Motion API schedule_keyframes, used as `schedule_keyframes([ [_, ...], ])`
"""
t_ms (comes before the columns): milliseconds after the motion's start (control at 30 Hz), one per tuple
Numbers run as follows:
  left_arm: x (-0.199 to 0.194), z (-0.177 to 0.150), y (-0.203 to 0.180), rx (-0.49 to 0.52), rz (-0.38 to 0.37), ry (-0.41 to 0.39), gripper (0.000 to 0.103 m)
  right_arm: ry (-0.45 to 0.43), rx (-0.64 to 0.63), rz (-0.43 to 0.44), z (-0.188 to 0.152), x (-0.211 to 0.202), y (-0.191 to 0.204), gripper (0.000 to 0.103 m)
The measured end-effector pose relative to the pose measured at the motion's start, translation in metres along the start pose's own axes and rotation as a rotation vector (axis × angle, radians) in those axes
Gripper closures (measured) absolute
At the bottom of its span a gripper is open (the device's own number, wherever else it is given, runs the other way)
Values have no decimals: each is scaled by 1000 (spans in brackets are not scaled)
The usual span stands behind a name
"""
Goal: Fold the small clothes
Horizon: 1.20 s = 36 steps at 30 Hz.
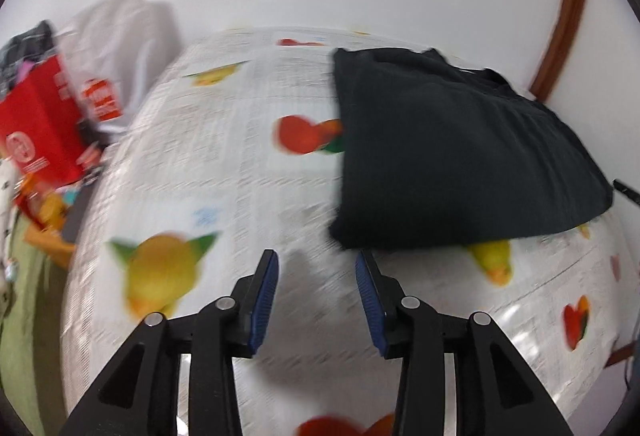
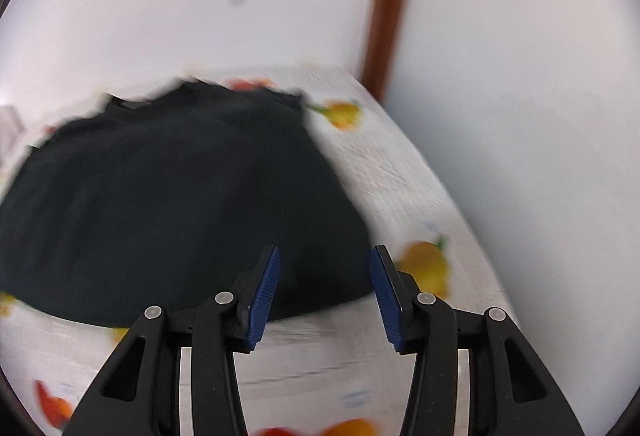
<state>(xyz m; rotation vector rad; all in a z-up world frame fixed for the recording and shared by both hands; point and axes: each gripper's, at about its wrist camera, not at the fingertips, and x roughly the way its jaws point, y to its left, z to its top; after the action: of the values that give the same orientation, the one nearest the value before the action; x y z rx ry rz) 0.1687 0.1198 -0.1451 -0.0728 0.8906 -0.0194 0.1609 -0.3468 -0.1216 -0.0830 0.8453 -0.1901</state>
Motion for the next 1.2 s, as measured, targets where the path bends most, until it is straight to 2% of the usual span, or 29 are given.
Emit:
schedule_keyframes([
  [100, -8, -16, 21, -61, 56, 12, 64, -30, -57, 103, 1, -16, 52, 50],
  [233, -14, -33, 38, -105, 102, 3, 64, -43, -184, 215, -6, -22, 147, 48],
  [333, -19, -38, 45, -118, 115, -15, 60, -34, -279, 292, -15, -23, 220, 47],
  [467, -18, -38, 53, -127, 125, -21, 56, -47, -382, 304, -29, -23, 289, 46],
  [567, -13, -35, 59, -136, 143, -29, 53, -28, -461, 308, -41, -25, 319, 46],
  [700, -10, -33, 65, -151, 149, -40, 51, -42, -562, 387, -64, -53, 337, 46],
  [833, -3, -31, 60, -119, 163, -51, 41, -83, -689, 370, -86, -65, 365, 40],
  [933, -2, -31, 59, -115, 158, -47, 39, -78, -746, 360, -89, -61, 385, 40],
  [1033, -2, -31, 58, -119, 147, -48, 38, -114, -798, 327, -91, -57, 405, 40],
  [1200, -2, -33, 56, -108, 163, -47, 37, -146, -796, 312, -78, -46, 427, 40],
])
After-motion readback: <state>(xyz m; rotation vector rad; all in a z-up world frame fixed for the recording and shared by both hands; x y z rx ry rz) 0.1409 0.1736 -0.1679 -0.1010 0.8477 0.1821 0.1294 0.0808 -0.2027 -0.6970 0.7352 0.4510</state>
